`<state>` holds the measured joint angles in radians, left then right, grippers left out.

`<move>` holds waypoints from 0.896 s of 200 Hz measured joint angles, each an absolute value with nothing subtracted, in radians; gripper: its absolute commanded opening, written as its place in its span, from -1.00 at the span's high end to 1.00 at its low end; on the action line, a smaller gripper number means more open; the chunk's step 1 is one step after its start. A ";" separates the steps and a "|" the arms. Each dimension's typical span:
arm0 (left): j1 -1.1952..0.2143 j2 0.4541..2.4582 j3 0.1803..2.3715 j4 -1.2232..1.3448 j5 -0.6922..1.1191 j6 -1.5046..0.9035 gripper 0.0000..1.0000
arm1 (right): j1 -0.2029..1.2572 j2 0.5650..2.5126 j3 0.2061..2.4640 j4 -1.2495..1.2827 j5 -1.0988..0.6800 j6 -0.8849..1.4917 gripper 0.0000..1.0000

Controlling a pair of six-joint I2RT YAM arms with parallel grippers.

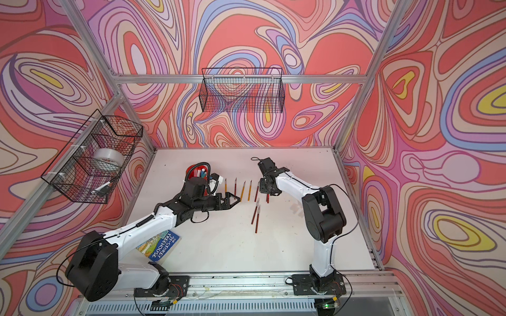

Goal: Remove protective caps from carving knives
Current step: Place the carving knife at the center of the board.

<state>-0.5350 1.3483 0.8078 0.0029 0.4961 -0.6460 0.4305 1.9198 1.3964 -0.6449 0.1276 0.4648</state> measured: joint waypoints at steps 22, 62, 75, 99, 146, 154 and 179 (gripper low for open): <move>-0.535 1.348 0.808 -0.001 0.496 -0.643 -0.99 | 0.418 1.946 1.409 -0.645 0.133 0.464 1.00; -0.530 1.348 0.805 -0.001 0.496 -0.639 -1.00 | 0.392 2.000 1.430 -0.643 0.134 0.463 1.00; -0.528 1.348 0.802 -0.002 0.496 -0.639 -0.99 | 0.383 2.019 1.436 -0.645 0.134 0.462 1.00; -0.526 1.348 0.800 -0.005 0.496 -0.639 -1.00 | 0.369 2.051 1.448 -0.645 0.134 0.459 1.00; -0.523 1.348 0.794 -0.007 0.496 -0.638 -0.99 | 0.348 2.077 1.484 -0.647 0.131 0.455 0.91; -0.523 1.348 0.794 -0.007 0.496 -0.638 -1.00 | 0.346 2.085 1.490 -0.648 0.130 0.454 0.88; -0.522 1.348 0.794 -0.007 0.496 -0.638 -0.99 | 0.342 2.093 1.494 -0.646 0.130 0.454 0.76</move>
